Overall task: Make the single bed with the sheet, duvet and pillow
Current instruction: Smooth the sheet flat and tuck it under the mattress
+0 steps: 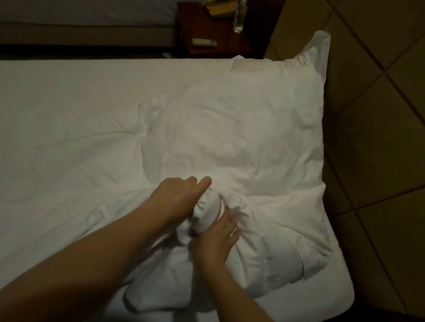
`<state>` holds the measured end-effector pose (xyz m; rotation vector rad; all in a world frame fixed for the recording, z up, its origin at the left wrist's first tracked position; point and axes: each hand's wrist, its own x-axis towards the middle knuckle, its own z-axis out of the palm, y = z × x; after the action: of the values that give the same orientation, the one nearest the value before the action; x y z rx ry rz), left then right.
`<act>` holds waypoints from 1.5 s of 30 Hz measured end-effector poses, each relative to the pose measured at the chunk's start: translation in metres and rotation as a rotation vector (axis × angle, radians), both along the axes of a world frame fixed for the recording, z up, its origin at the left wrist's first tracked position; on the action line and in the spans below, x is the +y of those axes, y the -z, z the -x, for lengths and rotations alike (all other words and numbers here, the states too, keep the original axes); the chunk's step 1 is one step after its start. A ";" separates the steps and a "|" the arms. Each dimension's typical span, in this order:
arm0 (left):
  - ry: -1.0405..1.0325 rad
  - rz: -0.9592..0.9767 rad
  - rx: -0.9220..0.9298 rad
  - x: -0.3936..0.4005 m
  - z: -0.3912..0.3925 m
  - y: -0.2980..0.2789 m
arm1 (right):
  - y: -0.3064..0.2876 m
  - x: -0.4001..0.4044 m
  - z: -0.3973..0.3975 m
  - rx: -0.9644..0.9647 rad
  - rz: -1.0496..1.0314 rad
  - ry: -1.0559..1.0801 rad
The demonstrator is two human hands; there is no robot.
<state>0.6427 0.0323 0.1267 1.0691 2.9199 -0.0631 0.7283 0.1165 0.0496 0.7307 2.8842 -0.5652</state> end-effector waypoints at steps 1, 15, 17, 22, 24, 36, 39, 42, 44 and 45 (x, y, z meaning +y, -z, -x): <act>-0.035 0.031 -0.027 -0.001 0.000 -0.005 | -0.008 0.008 0.009 0.010 0.065 0.010; -0.198 0.037 0.042 -0.010 -0.023 -0.011 | -0.122 0.120 0.090 0.333 -0.629 -0.547; -0.273 -0.015 0.082 -0.027 -0.021 0.002 | -0.134 0.128 0.096 0.327 -0.641 -0.581; -0.594 0.086 -0.196 -0.079 -0.040 -0.003 | -0.140 0.129 0.093 0.292 -0.637 -0.663; -0.755 0.060 -0.297 -0.100 -0.054 0.004 | -0.143 0.131 0.094 0.310 -0.642 -0.673; -0.656 0.132 -0.011 -0.106 0.010 -0.086 | -0.163 0.151 0.108 0.158 -0.614 -0.553; -0.653 0.143 -0.018 -0.103 0.007 -0.080 | -0.164 0.150 0.111 0.063 -0.605 -0.519; -0.680 0.141 -0.013 -0.106 0.012 -0.083 | -0.175 0.121 0.119 -0.012 -0.478 -0.257; -0.701 0.153 -0.018 -0.108 0.016 -0.089 | -0.182 0.088 0.123 0.027 -0.329 -0.133; -0.703 0.164 -0.018 -0.109 0.018 -0.093 | -0.180 0.068 0.121 0.071 -0.255 -0.113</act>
<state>0.6243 -0.0766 0.2198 -0.0071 3.0154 -0.2600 0.6074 0.1842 0.2293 0.5819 3.0750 -0.2159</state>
